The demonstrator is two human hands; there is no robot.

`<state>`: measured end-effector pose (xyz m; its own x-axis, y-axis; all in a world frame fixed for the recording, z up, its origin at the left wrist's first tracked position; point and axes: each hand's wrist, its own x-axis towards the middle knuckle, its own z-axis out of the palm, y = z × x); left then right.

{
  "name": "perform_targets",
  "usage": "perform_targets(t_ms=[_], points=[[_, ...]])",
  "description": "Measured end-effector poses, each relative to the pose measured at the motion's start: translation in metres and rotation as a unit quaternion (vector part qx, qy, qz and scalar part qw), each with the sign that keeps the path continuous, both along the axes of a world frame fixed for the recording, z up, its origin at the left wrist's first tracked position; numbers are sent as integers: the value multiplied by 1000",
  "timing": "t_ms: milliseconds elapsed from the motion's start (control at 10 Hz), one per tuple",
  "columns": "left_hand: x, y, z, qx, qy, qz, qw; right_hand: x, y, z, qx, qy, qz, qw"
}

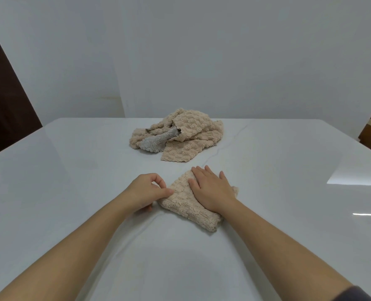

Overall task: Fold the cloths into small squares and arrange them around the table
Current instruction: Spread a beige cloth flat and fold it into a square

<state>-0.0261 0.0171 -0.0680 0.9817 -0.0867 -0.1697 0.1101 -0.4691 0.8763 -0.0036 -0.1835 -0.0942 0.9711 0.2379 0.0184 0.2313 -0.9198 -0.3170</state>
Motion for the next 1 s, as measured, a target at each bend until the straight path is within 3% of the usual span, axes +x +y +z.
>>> perform_targets(t_ms=[200,300,500,600,900,1000], points=[[-1,-8,-1,73,-22,50,996,-1,0,-1,-4,-1,-1,1000],[-1,-9,-6,161,-51,90,982,-1,1,-1,0,-2,1,1000],[-6,-13,-3,307,-70,58,947,-3,-2,2,41,-9,7,999],[-1,-23,6,321,-64,60,943,-4,-5,10,67,-11,5,998],[15,-73,15,456,-44,52,887,-17,-26,2,-38,31,-88,995],[15,-77,13,418,-22,50,907,-19,-24,0,-15,23,-76,997]])
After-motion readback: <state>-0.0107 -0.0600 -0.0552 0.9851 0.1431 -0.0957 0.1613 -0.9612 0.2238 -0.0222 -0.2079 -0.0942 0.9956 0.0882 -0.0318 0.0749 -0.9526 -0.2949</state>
